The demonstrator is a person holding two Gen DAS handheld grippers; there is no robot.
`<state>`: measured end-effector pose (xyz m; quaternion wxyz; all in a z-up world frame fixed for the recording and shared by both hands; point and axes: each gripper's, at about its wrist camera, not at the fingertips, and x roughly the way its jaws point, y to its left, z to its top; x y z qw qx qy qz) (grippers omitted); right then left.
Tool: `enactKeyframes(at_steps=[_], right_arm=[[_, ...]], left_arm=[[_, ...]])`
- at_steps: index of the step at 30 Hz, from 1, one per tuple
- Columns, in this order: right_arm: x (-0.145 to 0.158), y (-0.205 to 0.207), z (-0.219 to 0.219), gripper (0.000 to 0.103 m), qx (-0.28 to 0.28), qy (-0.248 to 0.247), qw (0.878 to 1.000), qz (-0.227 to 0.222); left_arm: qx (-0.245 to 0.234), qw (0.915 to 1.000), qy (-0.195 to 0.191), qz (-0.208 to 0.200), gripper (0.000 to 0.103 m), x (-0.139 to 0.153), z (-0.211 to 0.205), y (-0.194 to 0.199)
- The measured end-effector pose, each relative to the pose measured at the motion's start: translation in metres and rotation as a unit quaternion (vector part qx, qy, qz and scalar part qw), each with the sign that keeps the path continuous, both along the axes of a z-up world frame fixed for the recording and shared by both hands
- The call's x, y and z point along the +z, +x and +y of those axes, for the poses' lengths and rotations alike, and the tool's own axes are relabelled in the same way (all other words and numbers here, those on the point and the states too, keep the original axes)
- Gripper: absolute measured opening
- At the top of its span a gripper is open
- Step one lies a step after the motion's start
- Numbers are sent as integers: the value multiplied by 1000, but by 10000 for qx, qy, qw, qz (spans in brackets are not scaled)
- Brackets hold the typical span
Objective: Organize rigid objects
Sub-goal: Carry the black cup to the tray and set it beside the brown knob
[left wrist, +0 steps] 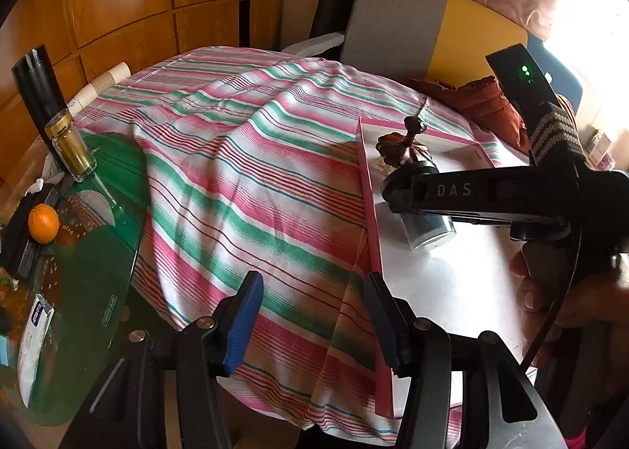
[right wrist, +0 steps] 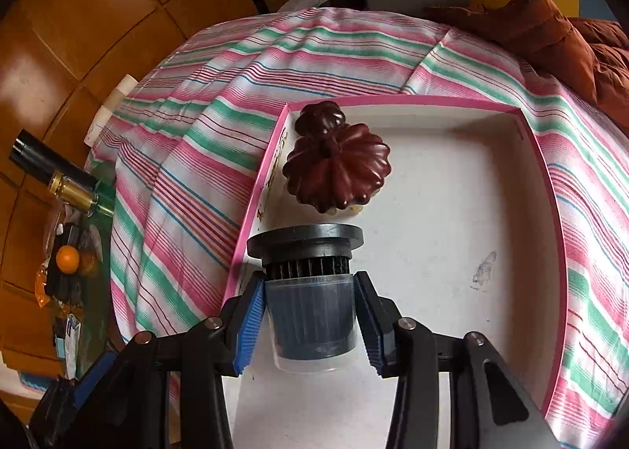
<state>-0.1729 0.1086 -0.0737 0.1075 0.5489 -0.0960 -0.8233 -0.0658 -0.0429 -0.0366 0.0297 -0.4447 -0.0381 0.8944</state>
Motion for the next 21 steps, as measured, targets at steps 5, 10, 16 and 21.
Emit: enactKeyframes(at_steps=[5, 10, 16, 21], right_arm=[[-2, 3, -1, 45, -31, -229, 9997, -117], [0, 7, 3, 46, -88, -312, 9994, -125], [9, 12, 6, 47, -132, -400, 9991, -36], [16, 16, 6, 47, -136, -470, 9988, 52]], left_arm=[[13, 10000, 5, 1, 54, 1, -1, 1], [16, 10000, -7, 11, 54, 1, -1, 2], [-8, 10000, -27, -2, 54, 0, 0, 6], [19, 10000, -22, 16, 54, 1, 0, 8]])
